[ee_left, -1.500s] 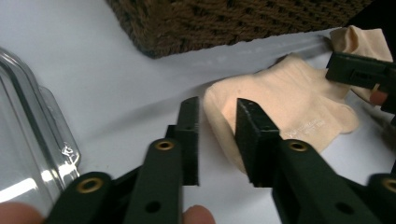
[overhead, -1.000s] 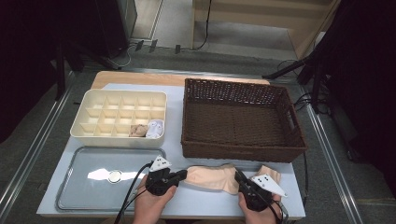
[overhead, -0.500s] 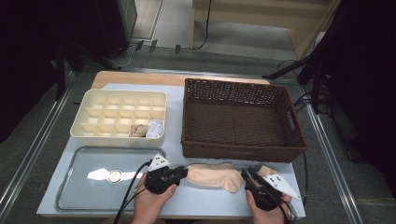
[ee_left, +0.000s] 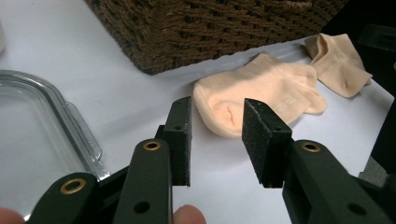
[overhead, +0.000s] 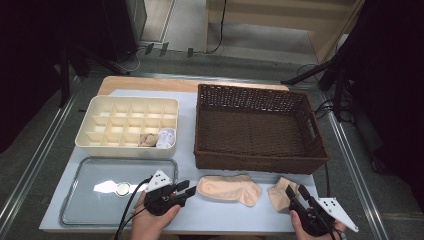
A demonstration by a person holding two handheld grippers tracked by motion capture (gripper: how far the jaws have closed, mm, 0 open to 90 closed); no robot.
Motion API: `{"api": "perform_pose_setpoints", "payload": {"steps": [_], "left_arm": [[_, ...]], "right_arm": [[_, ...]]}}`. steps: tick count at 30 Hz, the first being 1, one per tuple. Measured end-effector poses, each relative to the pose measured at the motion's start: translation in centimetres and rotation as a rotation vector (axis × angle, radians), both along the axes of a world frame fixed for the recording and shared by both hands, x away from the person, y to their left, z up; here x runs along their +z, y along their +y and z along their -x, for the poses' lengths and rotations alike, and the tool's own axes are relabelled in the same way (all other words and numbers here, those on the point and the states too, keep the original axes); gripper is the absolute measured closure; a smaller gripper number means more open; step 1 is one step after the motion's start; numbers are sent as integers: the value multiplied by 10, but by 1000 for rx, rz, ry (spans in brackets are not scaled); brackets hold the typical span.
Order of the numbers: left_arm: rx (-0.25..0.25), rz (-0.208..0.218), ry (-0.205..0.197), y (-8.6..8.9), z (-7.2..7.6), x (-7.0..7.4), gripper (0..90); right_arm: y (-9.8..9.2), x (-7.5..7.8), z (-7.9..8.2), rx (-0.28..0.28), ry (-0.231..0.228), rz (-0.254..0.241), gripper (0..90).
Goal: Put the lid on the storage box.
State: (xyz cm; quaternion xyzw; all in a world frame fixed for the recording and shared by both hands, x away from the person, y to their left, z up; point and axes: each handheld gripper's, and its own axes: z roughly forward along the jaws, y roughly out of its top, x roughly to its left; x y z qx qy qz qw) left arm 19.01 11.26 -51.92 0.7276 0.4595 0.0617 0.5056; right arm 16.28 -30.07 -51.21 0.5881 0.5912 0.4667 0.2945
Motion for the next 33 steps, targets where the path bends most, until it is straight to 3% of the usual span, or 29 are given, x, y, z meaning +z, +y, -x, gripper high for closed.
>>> {"api": "perform_pose_setpoints", "payload": {"steps": [5,10,13,16,19,21,25,33], "left_arm": [[-13,-3,2,-2,3,-2,655],[-27,3,7,-5,4,-4,657],[-38,6,5,-7,4,-4,656],[-38,3,5,-8,4,-5,656],[-41,9,8,-8,3,-6,651],[-41,6,8,-8,3,-7,649],[-32,8,6,-5,3,-7,643],[-25,9,1,-2,4,-6,643]], "right_arm": [[2,-7,2,5,24,31,462],[6,-22,-1,-12,82,85,416],[6,-29,-2,-17,106,123,433],[4,-30,-2,-25,96,158,566],[1,-31,-1,-25,87,139,753],[-1,-31,-1,-24,92,112,833],[-1,-23,1,-32,112,40,857],[19,5,15,3,12,12,859]]}}
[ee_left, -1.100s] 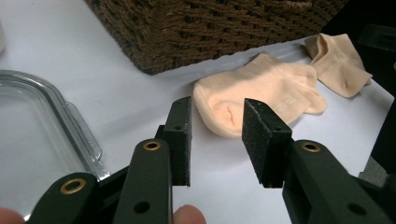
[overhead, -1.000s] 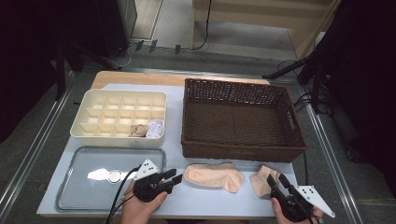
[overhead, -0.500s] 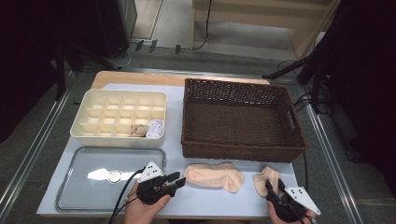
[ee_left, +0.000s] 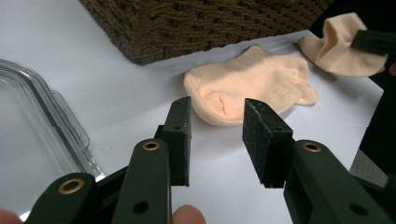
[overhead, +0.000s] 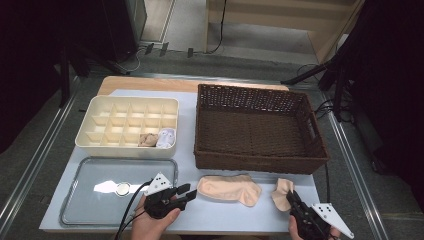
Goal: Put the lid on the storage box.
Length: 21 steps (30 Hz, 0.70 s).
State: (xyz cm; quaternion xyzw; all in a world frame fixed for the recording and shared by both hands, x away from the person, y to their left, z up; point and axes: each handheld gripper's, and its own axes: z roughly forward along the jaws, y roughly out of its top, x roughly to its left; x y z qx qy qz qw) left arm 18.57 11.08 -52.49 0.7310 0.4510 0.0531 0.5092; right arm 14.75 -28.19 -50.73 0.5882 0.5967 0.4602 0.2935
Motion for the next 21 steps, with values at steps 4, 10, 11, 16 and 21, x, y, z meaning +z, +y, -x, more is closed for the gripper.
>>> {"api": "perform_pose_setpoints", "payload": {"steps": [4,10,11,16,21], "left_arm": [[2,2,-3,2,0,1,643],[8,-1,-4,3,0,0,643],[8,-1,-3,3,0,0,643],[14,3,-4,6,1,1,644],[24,3,-5,10,2,2,645]], "right_arm": [[15,12,4,39,-42,2,859],[42,21,7,107,-59,-5,859],[47,22,7,120,-64,-4,859],[69,24,9,173,-69,-8,859],[96,20,12,247,-59,-5,859]]}}
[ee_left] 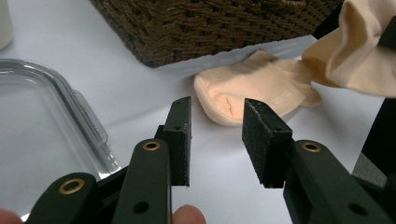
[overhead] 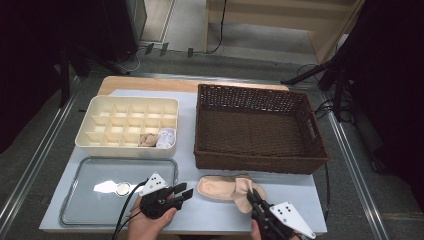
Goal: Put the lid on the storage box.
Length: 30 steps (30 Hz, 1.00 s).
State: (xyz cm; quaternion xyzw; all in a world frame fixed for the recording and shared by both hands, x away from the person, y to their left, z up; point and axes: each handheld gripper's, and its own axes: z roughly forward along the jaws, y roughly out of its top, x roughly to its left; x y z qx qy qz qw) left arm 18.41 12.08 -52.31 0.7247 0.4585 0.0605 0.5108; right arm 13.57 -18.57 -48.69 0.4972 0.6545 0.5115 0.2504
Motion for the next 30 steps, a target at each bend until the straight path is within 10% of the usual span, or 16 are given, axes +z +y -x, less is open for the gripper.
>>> {"api": "perform_pose_setpoints", "payload": {"steps": [18,24,30], "left_arm": [[6,-2,-4,6,1,0,648],[9,5,-5,6,1,1,647],[8,2,-4,6,1,1,647]], "right_arm": [[57,-43,-6,159,114,17,830],[51,-39,-4,82,30,65,594],[56,-22,9,139,1,23,724]]}}
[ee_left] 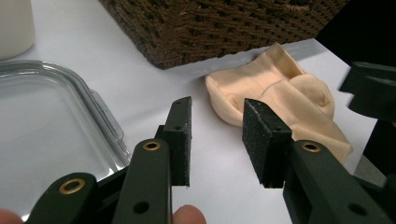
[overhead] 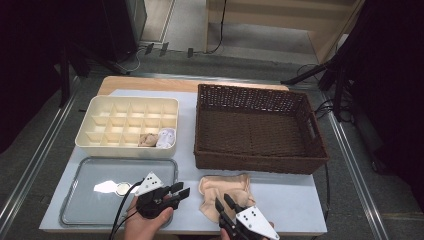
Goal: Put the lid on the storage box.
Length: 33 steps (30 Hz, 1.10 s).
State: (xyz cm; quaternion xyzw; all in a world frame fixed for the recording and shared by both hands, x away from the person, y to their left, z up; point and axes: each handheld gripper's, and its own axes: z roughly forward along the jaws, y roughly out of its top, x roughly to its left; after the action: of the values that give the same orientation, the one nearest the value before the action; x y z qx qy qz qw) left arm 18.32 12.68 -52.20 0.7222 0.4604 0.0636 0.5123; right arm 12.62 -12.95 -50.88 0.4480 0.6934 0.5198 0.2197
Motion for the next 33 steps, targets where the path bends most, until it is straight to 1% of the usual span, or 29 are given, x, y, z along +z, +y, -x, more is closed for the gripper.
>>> {"api": "perform_pose_setpoints", "payload": {"steps": [1,3,4,5,6,7,9,10,13,15,16,17,18,19,21,22,25,27,29,31,33], "left_arm": [[-1,2,-1,0,0,0,647],[-3,0,-3,0,0,0,646],[-1,3,-2,0,0,0,646],[0,6,0,0,0,0,646],[-1,4,0,0,0,0,646],[0,0,2,1,0,0,645],[3,7,1,2,-1,0,646],[2,7,1,2,-1,1,646],[5,10,1,2,0,1,646],[4,11,1,2,0,1,646],[2,9,0,2,0,1,646],[2,9,0,2,0,1,646],[2,12,-1,2,0,2,646],[2,12,-1,2,0,2,646],[1,8,0,2,0,2,646],[0,7,0,3,-1,2,646],[3,14,-3,3,-1,2,646],[3,15,-3,3,-1,2,646],[2,8,-3,4,-1,2,647],[3,12,-3,3,-1,2,647],[1,14,-3,2,-1,2,647]], "right_arm": [[3,-1,1,21,3,7,734],[11,-6,2,59,31,24,750],[15,-9,2,71,47,38,752],[19,-13,2,79,53,49,752],[22,-16,2,85,66,55,747],[24,-19,1,89,66,68,739],[27,-23,0,85,69,89,729],[29,-26,0,87,83,95,721],[33,-34,-2,85,92,124,683],[37,-39,-2,81,75,161,628],[39,-41,0,76,65,183,621],[41,-43,0,78,43,205,627],[42,-44,2,72,26,226,650],[43,-44,2,71,15,235,686],[42,-45,2,66,11,233,785],[40,-44,1,62,20,229,847],[34,-40,-3,59,72,175,873],[30,-36,-3,59,82,131,875],[25,-28,-1,59,70,80,875],[17,-17,2,51,38,32,875],[7,-8,5,31,3,-1,875]]}}
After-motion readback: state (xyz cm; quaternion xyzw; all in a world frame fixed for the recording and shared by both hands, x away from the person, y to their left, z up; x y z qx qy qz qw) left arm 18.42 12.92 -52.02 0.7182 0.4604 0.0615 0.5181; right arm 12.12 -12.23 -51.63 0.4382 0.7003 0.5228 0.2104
